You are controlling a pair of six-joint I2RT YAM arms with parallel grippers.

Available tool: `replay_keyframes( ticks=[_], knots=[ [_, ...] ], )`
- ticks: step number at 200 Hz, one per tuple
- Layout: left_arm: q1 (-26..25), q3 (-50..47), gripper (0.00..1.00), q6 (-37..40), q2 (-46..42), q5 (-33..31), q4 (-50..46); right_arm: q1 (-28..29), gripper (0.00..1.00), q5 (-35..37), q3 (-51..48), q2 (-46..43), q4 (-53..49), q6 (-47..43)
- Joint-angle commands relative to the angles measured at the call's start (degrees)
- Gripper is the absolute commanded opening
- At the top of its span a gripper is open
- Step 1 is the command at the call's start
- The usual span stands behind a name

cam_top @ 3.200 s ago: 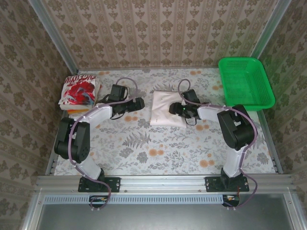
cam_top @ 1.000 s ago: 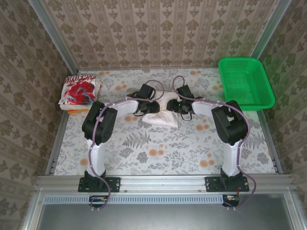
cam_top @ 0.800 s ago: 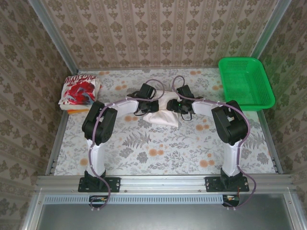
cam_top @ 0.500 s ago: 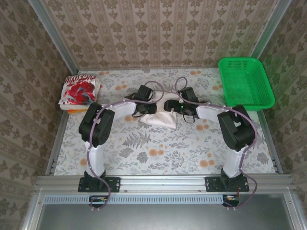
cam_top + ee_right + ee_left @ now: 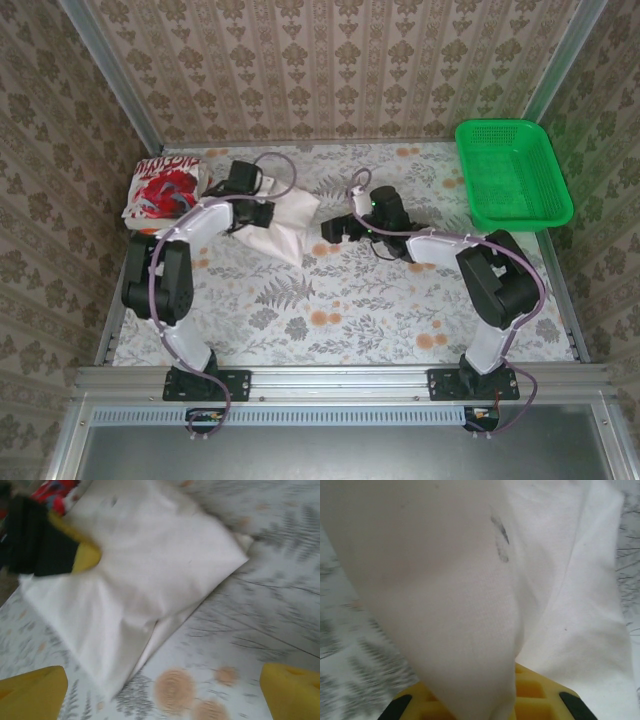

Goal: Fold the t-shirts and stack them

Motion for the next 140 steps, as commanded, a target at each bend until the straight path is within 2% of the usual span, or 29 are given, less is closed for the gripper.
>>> replay_keyframes(
  ticks=[1,18,52,140],
  knots=[
    [4.2,0.3,0.00,8.0,-4.0,-1.4,-2.2,3.6,1.00,-5.5,1.7,-1.0,6.7,-7.6],
    [7.9,0.9,0.00,10.5,-5.0,-0.3,-2.3,6.1,1.00,-5.6,3.0,-0.6,7.7,-9.6],
    [14.6,6.1,0.00,14.4,-5.7,1.9,-5.2,9.1,1.00,-5.1,7.5,0.5,3.2,-13.2],
    [24.9,24.4,0.00,23.2,-3.1,6.5,-14.1,9.3,1.00,-3.5,6.7,-0.3,1.2,-14.6]
  ],
)
